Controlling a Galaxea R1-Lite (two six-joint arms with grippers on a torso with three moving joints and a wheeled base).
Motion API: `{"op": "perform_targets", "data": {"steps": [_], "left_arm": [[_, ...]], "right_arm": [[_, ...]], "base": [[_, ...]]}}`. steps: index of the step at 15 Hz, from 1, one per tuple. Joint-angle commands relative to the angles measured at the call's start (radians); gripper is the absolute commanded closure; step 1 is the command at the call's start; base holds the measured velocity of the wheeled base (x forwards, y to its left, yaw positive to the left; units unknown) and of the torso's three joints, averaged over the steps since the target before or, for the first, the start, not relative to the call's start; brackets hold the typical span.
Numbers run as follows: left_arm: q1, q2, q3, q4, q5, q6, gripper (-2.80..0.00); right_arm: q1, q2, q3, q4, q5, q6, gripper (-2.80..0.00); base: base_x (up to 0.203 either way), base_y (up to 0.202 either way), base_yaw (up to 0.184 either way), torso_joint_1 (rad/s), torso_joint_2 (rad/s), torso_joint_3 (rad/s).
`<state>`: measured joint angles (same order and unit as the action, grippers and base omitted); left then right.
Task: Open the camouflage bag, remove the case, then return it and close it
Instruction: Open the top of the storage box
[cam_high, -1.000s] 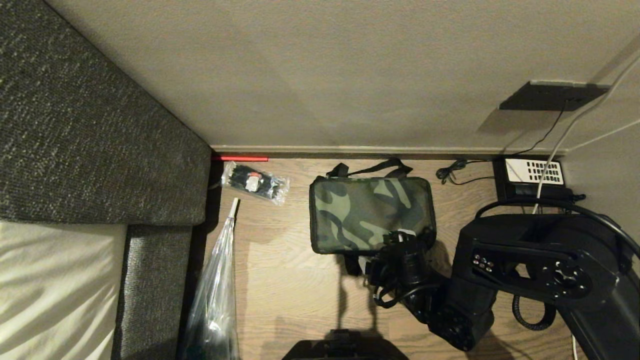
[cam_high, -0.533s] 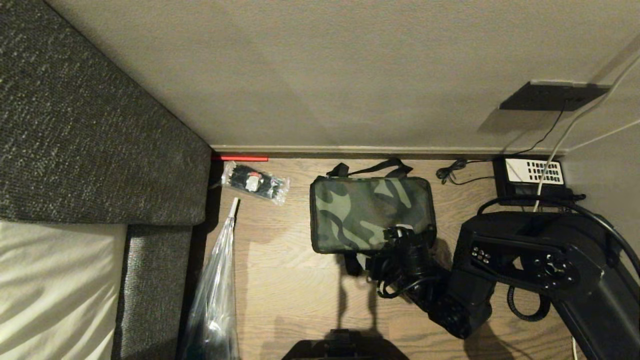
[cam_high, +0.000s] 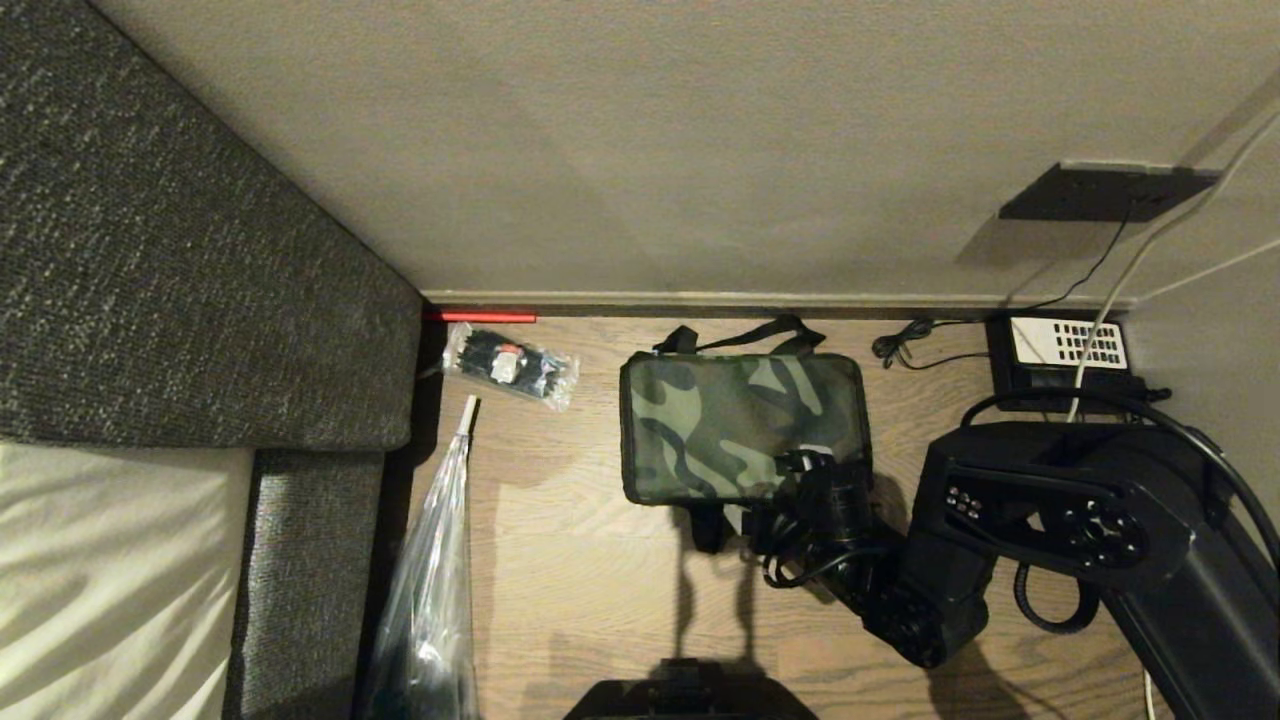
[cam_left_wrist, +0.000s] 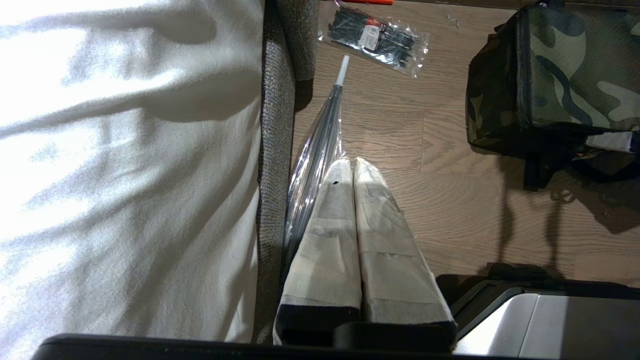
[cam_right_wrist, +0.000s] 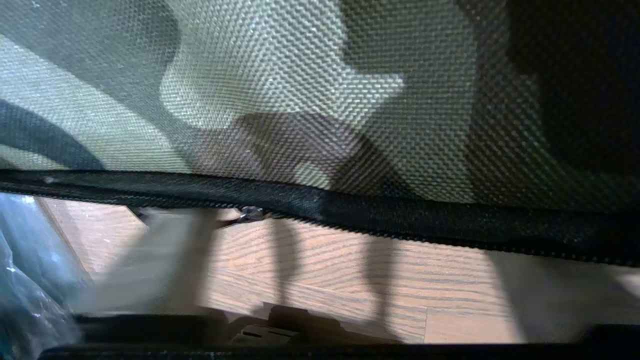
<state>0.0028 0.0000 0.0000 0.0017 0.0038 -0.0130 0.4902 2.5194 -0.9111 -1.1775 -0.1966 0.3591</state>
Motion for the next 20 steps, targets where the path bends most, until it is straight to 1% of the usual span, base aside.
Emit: {"op": "perform_targets", "data": {"steps": [1, 8, 13, 15, 17, 20], "left_arm": [[0.0, 0.002, 0.002, 0.0, 0.001, -0.001, 0.0], [0.0, 0.002, 0.002, 0.0, 0.001, -0.001, 0.0], [0.0, 0.002, 0.001, 0.0, 0.001, -0.001, 0.0], [0.0, 0.002, 0.002, 0.0, 0.001, -0.001, 0.0], [0.0, 0.002, 0.002, 0.0, 0.001, -0.001, 0.0], [0.0, 0.002, 0.001, 0.0, 0.001, -0.001, 0.0]], "right_arm": [[0.001, -0.001, 0.003, -0.01, -0.001, 0.001, 0.0], [0.001, -0.011, 0.009, -0.004, 0.002, -0.011, 0.0], [0.011, -0.058, 0.05, 0.005, 0.003, -0.016, 0.0], [0.026, -0.085, 0.069, 0.013, 0.001, -0.033, 0.0], [0.062, -0.11, 0.077, 0.053, -0.012, -0.049, 0.0], [0.069, -0.15, 0.111, 0.062, -0.012, -0.094, 0.0]], "base": [[0.0, 0.0, 0.0, 0.0, 0.0, 0.0], [0.0, 0.0, 0.0, 0.0, 0.0, 0.0], [0.0, 0.0, 0.0, 0.0, 0.0, 0.0], [0.0, 0.0, 0.0, 0.0, 0.0, 0.0], [0.0, 0.0, 0.0, 0.0, 0.0, 0.0], [0.0, 0.0, 0.0, 0.0, 0.0, 0.0]]}}
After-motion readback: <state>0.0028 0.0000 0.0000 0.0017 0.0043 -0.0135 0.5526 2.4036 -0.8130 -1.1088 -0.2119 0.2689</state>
